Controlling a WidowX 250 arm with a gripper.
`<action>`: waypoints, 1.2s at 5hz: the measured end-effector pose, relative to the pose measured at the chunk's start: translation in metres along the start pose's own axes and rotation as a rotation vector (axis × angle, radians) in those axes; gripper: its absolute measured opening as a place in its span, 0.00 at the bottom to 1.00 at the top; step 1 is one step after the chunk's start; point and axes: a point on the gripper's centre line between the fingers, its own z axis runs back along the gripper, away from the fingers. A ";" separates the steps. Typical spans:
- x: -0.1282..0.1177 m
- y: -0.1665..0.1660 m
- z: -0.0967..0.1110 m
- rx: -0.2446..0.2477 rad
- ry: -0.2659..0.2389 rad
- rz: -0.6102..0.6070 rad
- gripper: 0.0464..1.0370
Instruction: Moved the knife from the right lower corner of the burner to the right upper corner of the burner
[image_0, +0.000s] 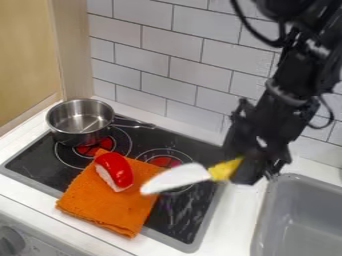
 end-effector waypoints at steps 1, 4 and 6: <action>-0.001 0.020 -0.004 0.029 0.042 -0.103 0.44; 0.026 0.054 -0.026 0.024 -0.003 -0.514 0.44; 0.043 0.067 -0.046 -0.027 -0.012 -0.590 0.44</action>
